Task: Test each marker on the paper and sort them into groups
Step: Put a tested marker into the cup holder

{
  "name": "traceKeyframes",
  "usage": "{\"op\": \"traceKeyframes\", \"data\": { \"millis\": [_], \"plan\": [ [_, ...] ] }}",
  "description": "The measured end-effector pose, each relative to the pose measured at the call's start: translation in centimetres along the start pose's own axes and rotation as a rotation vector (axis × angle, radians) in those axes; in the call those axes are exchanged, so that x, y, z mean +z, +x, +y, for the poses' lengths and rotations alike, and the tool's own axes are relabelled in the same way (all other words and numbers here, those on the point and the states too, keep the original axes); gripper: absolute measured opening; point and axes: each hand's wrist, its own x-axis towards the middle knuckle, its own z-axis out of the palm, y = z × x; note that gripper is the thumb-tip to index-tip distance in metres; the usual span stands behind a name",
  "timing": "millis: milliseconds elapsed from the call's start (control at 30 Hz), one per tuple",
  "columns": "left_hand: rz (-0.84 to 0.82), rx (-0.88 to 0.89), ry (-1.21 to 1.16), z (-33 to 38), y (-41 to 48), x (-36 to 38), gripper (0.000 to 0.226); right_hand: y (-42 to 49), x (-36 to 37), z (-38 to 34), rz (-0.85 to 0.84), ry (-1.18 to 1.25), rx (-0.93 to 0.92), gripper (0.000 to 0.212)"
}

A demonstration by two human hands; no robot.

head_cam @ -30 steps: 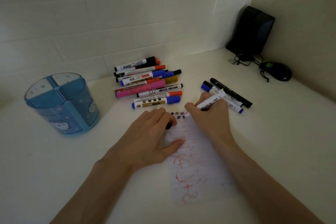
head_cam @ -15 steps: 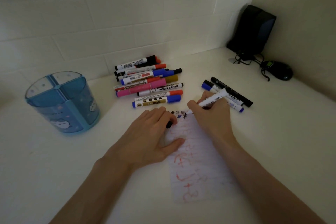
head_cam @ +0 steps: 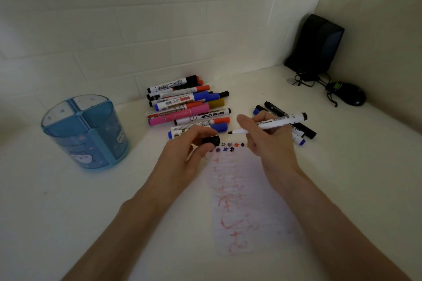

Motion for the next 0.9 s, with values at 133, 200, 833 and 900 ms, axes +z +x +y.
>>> {"op": "traceKeyframes", "data": {
  "millis": [133,200,833,900],
  "plan": [
    [0.03,0.007,-0.065,-0.2,0.0,0.1,0.019,-0.5,0.3,-0.6,-0.073,-0.032,-0.014,0.03],
    [0.029,0.013,-0.089,-0.2,0.1,0.1,0.018,-0.8,0.6,-0.5,-0.116,-0.043,-0.015,0.025],
    [0.137,-0.081,-0.251,-0.2,0.6,-0.9,0.019,-0.3,-2.2,-2.2,-0.284,-0.188,0.072,0.022],
    [0.106,-0.076,-0.181,0.1,0.4,-0.7,0.017,-0.3,-2.2,-2.0,-0.306,-0.28,0.087,0.02]
  ]
}}
